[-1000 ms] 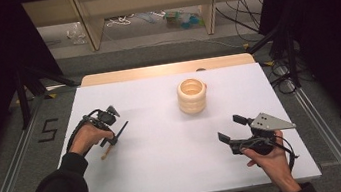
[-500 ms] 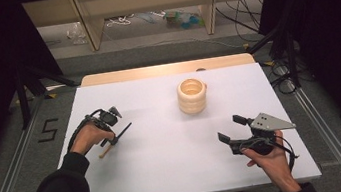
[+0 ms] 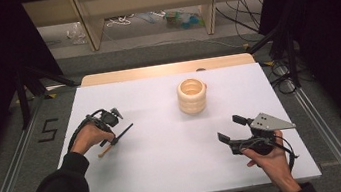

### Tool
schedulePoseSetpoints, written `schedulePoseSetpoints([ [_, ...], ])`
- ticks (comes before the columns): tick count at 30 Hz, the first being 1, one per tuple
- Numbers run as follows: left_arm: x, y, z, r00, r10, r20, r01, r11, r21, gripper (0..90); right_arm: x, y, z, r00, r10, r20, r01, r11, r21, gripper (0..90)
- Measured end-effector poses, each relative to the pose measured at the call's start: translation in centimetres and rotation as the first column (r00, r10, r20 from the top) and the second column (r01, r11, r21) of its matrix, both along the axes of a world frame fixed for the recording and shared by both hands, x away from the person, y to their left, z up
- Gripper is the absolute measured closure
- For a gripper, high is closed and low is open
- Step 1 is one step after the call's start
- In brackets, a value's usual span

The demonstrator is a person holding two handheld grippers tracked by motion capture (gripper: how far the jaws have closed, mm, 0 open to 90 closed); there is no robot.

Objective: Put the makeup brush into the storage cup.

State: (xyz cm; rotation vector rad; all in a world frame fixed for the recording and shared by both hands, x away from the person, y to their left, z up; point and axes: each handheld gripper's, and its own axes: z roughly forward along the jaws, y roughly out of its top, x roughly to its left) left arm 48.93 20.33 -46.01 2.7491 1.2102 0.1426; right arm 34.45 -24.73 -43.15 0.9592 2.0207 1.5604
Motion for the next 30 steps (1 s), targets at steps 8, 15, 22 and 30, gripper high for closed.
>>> schedulePoseSetpoints([
  [8, 0.4, 0.2, 0.3, 0.9977, -0.067, -0.008, 0.067, 0.9977, 0.007, 83.3, 0.0, 0.0, 0.0, 1.0, -0.006, -0.008, 0.006, 1.0, -0.006, 18.0],
  [15, -0.1, -0.4, 0.9, 0.9968, -0.08, -0.001, 0.079, 0.9963, -0.032, 83.3, 0.0, 0.1, 0.0, 1.0, 0.005, 0.005, -0.005, 1.0, 0.0, 18.2],
  [22, -1.0, -1.5, 2.2, 0.9934, -0.115, -0.002, 0.114, 0.9895, -0.089, 83.3, -0.2, 0.6, 0.2, 0.9994, 0.015, 0.031, -0.014, 0.999, -0.046, 17.9],
  [30, -2.6, -2.8, 3.8, 0.9854, -0.17, 0.013, 0.17, 0.9732, -0.155, 83.3, -0.9, 2.4, 0.5, 0.9905, 0.064, 0.122, -0.046, 0.988, -0.148, 15.5],
])
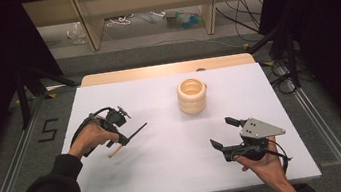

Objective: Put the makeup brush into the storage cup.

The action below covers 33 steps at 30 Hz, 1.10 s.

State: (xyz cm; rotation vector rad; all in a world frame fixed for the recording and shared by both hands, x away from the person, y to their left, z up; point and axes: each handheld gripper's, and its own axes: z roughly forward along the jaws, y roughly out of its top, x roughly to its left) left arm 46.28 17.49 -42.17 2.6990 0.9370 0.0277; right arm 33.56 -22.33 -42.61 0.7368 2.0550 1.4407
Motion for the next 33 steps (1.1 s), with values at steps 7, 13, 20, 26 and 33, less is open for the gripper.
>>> schedulePoseSetpoints([
  [7, -0.7, -0.6, 0.6, 0.9992, -0.038, 0.009, 0.038, 0.9991, -0.018, 83.3, -0.6, 1.3, 0.1, 0.9989, 0.033, 0.033, -0.031, 0.998, -0.053, 15.5],
  [13, -1.3, -2.0, 0.9, 0.9966, -0.082, -0.007, 0.081, 0.9958, -0.042, 83.3, -0.9, 2.4, 0.1, 0.9965, 0.062, 0.056, -0.057, 0.995, -0.08, 15.5],
  [20, -2.0, -3.8, 1.2, 0.9869, -0.16, -0.016, 0.159, 0.9858, -0.052, 83.3, -0.9, 3.5, 0.2, 0.9919, 0.098, 0.08, -0.089, 0.99, -0.113, 15.5],
  [26, -3.0, -5.3, 1.1, 0.976, -0.215, -0.037, 0.212, 0.9749, -0.069, 83.3, -1.1, 5.3, 0.0, 0.9837, 0.155, 0.092, -0.138, 0.976, -0.168, 15.5],
  [33, -3.8, -6.9, 1.0, 0.9669, -0.249, -0.053, 0.244, 0.9654, -0.092, 83.3, -1.7, 8.1, -0.4, 0.965, 0.245, 0.093, -0.217, 0.946, -0.243, 15.6],
])
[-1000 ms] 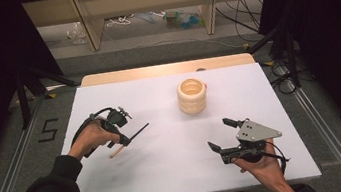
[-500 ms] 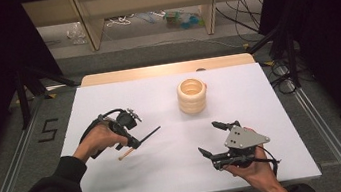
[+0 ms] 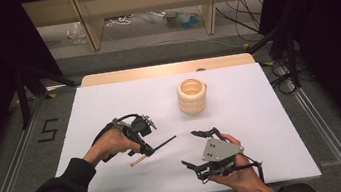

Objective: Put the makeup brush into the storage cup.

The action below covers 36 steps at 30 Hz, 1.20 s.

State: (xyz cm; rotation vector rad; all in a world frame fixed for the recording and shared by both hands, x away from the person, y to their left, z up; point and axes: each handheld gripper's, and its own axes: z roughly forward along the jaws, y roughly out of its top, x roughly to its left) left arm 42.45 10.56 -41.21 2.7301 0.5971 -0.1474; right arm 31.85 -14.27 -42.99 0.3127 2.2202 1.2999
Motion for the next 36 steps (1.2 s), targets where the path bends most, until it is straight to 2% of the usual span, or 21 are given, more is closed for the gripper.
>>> schedulePoseSetpoints([
  [1, 0.0, 0.0, 0.0, 1.0, 0.0, 0.0, 0.0, 1.0, 0.0, 83.3, 0.0, 0.0, 0.0, 1.0, 0.0, 0.0, 0.0, 1.0, 0.0, 15.6],
  [3, -0.2, -0.3, 0.1, 0.9999, -0.007, 0.009, 0.007, 1.0, -0.001, 83.3, -0.1, 1.1, -0.2, 0.9993, 0.031, 0.022, -0.03, 0.999, -0.045, 15.7],
  [5, -0.5, -0.5, 0.1, 0.9997, -0.022, 0.003, 0.022, 0.9997, 0.007, 83.3, -0.1, 1.4, -0.3, 0.9986, 0.04, 0.033, -0.038, 0.997, -0.063, 15.7],
  [7, -0.6, -0.6, 0.3, 0.9979, -0.065, 0.005, 0.065, 0.9973, 0.034, 83.3, -0.1, 2.3, -0.5, 0.996, 0.071, 0.054, -0.065, 0.992, -0.108, 16.1],
  [8, -0.6, -0.6, 0.3, 0.9979, -0.065, 0.005, 0.065, 0.9973, 0.034, 83.3, -0.1, 2.3, -0.5, 0.996, 0.071, 0.054, -0.065, 0.992, -0.108, 16.1],
  [9, -0.7, -0.7, 0.4, 0.9977, -0.068, -0.001, 0.068, 0.9971, 0.033, 83.3, -0.1, 2.7, -0.6, 0.9941, 0.083, 0.069, -0.073, 0.988, -0.137, 16.3],
  [12, -0.9, -1.0, 0.5, 0.996, -0.089, -0.003, 0.089, 0.9952, 0.042, 83.3, -0.1, 3.2, -0.7, 0.9906, 0.101, 0.091, -0.084, 0.98, -0.181, 16.3],
  [13, -0.9, -1.1, 0.5, 0.9959, -0.091, -0.004, 0.091, 0.9949, 0.043, 83.3, -0.1, 3.2, -0.7, 0.9906, 0.101, 0.091, -0.084, 0.98, -0.181, 16.3],
  [16, -1.1, -1.3, 0.5, 0.9953, -0.097, -0.006, 0.097, 0.9939, 0.053, 83.3, 0.0, 3.7, -0.9, 0.9851, 0.127, 0.117, -0.097, 0.968, -0.233, 17.4],
  [17, -1.1, -1.4, 0.6, 0.9945, -0.105, -0.009, 0.105, 0.9929, 0.056, 83.2, 0.1, 3.9, -1.1, 0.981, 0.139, 0.136, -0.098, 0.957, -0.271, 18.6],
  [18, -1.1, -1.4, 0.6, 0.9945, -0.105, -0.009, 0.105, 0.9929, 0.056, 83.3, 0.1, 3.9, -1.1, 0.981, 0.139, 0.136, -0.098, 0.957, -0.271, 18.6],
  [19, -1.1, -1.4, 0.6, 0.9945, -0.104, -0.007, 0.105, 0.993, 0.056, 83.3, 0.1, 4.0, -1.2, 0.9783, 0.148, 0.145, -0.101, 0.951, -0.293, 19.0],
  [20, -1.1, -1.5, 0.6, 0.9943, -0.106, -0.006, 0.106, 0.9927, 0.057, 83.2, 0.4, 4.1, -1.2, 0.9708, 0.169, 0.17, -0.109, 0.943, -0.315, 19.5],
  [21, -1.2, -1.5, 0.6, 0.9935, -0.113, -0.014, 0.113, 0.9919, 0.058, 83.2, 0.2, 4.2, -1.2, 0.9747, 0.166, 0.149, -0.112, 0.942, -0.316, 20.5],
  [22, -1.2, -1.5, 0.7, 0.9931, -0.117, -0.014, 0.117, 0.9912, 0.061, 83.3, 0.3, 4.3, -1.3, 0.971, 0.185, 0.152, -0.128, 0.937, -0.325, 21.2],
  [23, -1.3, -1.5, 0.7, 0.9931, -0.117, -0.012, 0.118, 0.9913, 0.059, 83.2, 0.7, 4.4, -1.2, 0.9556, 0.22, 0.196, -0.136, 0.92, -0.366, 21.1],
  [27, -1.5, -1.6, 1.0, 0.9928, -0.119, -0.011, 0.12, 0.9912, 0.056, 83.3, 0.7, 4.7, -1.4, 0.954, 0.222, 0.202, -0.133, 0.917, -0.376, 22.6],
  [31, -1.6, -1.7, 1.2, 0.9926, -0.121, -0.002, 0.121, 0.9904, 0.067, 83.2, 0.8, 5.1, -1.5, 0.9479, 0.232, 0.219, -0.128, 0.906, -0.405, 24.5],
  [32, -1.6, -1.7, 1.2, 0.992, -0.126, -0.005, 0.127, 0.9897, 0.067, 83.2, 0.8, 5.1, -1.5, 0.9479, 0.232, 0.219, -0.128, 0.906, -0.405, 24.5],
  [33, -1.7, -1.7, 1.2, 0.9916, -0.129, -0.007, 0.129, 0.9892, 0.069, 83.3, 0.8, 5.3, -1.5, 0.9434, 0.236, 0.233, -0.12, 0.898, -0.423, 25.7],
  [36, -1.7, -1.9, 1.2, 0.9912, -0.132, -0.009, 0.132, 0.9886, 0.071, 83.2, 0.7, 5.5, -1.7, 0.9424, 0.24, 0.233, -0.121, 0.894, -0.432, 27.9],
])
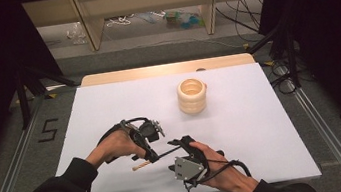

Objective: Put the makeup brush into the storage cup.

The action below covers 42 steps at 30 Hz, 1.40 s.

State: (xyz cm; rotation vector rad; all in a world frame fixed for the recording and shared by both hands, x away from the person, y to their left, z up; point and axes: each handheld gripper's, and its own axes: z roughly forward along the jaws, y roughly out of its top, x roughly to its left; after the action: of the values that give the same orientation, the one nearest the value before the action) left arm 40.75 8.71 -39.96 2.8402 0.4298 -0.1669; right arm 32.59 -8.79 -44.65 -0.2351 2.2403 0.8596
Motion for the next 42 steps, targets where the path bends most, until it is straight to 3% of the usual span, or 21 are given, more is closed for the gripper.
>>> schedulePoseSetpoints([
  [1, 0.0, -0.1, 0.0, 1.0, 0.003, 0.001, -0.003, 1.0, 0.0, 83.2, -0.1, 0.1, -0.2, 0.9998, -0.019, -0.007, 0.019, 1.0, -0.002, 28.7],
  [3, 0.0, -0.2, 0.0, 0.9999, -0.01, 0.0, 0.01, 0.9999, 0.004, 83.2, 0.1, 0.2, -0.1, 0.9991, -0.011, 0.041, 0.013, 0.999, -0.036, 30.8],
  [6, -0.1, -0.4, 0.1, 0.9999, -0.013, -0.001, 0.013, 0.9999, 0.011, 83.2, 0.1, 0.4, -0.1, 0.9974, 0.004, 0.071, 0.001, 0.998, -0.061, 32.6],
  [7, -0.1, -0.4, 0.1, 0.9999, -0.014, 0.0, 0.014, 0.9998, 0.011, 83.3, -0.1, 0.4, -0.3, 0.9977, -0.019, 0.065, 0.022, 0.998, -0.058, 33.5],
  [12, -0.2, -0.6, 0.3, 0.9999, -0.015, -0.002, 0.015, 0.9997, 0.017, 83.3, -0.2, 0.9, -0.6, 0.9933, 0.01, 0.116, 0.004, 0.992, -0.123, 38.6],
  [15, -0.2, -0.6, 0.5, 0.9998, -0.018, 0.003, 0.018, 0.9996, 0.019, 83.3, -0.1, 1.1, -0.5, 0.9863, 0.035, 0.162, -0.012, 0.991, -0.136, 41.5],
  [17, -0.1, -0.6, 0.5, 0.9997, -0.024, -0.003, 0.024, 0.9995, 0.022, 83.3, -0.3, 1.1, -0.6, 0.9869, 0.014, 0.161, 0.008, 0.991, -0.134, 42.0],
  [18, -0.2, -0.7, 0.5, 0.9998, -0.018, -0.001, 0.018, 0.9997, 0.016, 83.3, 0.0, 1.2, -0.4, 0.9823, 0.069, 0.174, -0.04, 0.986, -0.163, 42.8],
  [22, -0.2, -0.8, 0.6, 0.9998, -0.019, 0.003, 0.019, 0.9997, 0.013, 83.3, 0.2, 1.4, -0.5, 0.9845, 0.073, 0.16, -0.045, 0.984, -0.174, 46.8],
  [24, -0.2, -0.9, 0.6, 0.9997, -0.023, 0.003, 0.023, 0.9996, 0.016, 83.2, 0.1, 1.5, -0.5, 0.9846, 0.068, 0.161, -0.037, 0.982, -0.186, 49.5],
  [25, -0.2, -1.0, 0.7, 0.9997, -0.024, 0.005, 0.024, 0.9996, 0.015, 83.3, -0.1, 1.5, -0.5, 0.9766, 0.053, 0.208, -0.015, 0.984, -0.18, 50.4],
  [26, -0.2, -1.0, 0.7, 0.9997, -0.022, 0.004, 0.022, 0.9997, 0.012, 83.3, 0.0, 1.6, -0.6, 0.9793, 0.065, 0.192, -0.028, 0.982, -0.188, 51.4],
  [27, -0.2, -1.0, 0.7, 0.9997, -0.025, 0.005, 0.025, 0.9996, 0.014, 83.3, -0.3, 1.5, -0.6, 0.9792, 0.035, 0.2, 0.003, 0.983, -0.185, 52.6],
  [28, -0.2, -1.0, 0.8, 0.9996, -0.028, 0.006, 0.028, 0.9995, 0.014, 83.2, -0.2, 1.6, -0.6, 0.9788, 0.05, 0.199, -0.01, 0.98, -0.197, 53.9],
  [30, -0.2, -1.1, 0.8, 0.9996, -0.028, 0.006, 0.027, 0.9995, 0.012, 83.3, -0.5, 1.6, -0.7, 0.9832, 0.016, 0.182, 0.02, 0.981, -0.191, 56.3],
  [32, -0.2, -1.1, 0.9, 0.9997, -0.026, 0.003, 0.026, 0.9996, 0.013, 83.3, -0.5, 1.6, -0.7, 0.9817, 0.016, 0.19, 0.022, 0.981, -0.195, 58.5],
  [33, -0.2, -1.1, 1.0, 0.9994, -0.035, 0.006, 0.035, 0.9992, 0.02, 83.3, -0.4, 1.6, -0.6, 0.9768, 0.039, 0.21, 0.006, 0.978, -0.209, 59.4],
  [36, -0.2, -1.1, 0.9, 0.9996, -0.029, 0.006, 0.029, 0.9994, 0.019, 83.3, -0.4, 1.6, -0.6, 0.9734, 0.039, 0.226, 0.009, 0.978, -0.209, 61.3],
  [39, -0.2, -1.2, 1.0, 0.9994, -0.035, 0.006, 0.035, 0.9991, 0.025, 83.3, -0.3, 1.8, -0.4, 0.9658, 0.064, 0.251, -0.001, 0.97, -0.244, 64.5],
  [42, -0.2, -1.3, 1.0, 0.9995, -0.033, 0.005, 0.033, 0.9991, 0.027, 83.3, -0.4, 1.8, -0.5, 0.9656, 0.052, 0.255, 0.009, 0.972, -0.235, 65.4],
])
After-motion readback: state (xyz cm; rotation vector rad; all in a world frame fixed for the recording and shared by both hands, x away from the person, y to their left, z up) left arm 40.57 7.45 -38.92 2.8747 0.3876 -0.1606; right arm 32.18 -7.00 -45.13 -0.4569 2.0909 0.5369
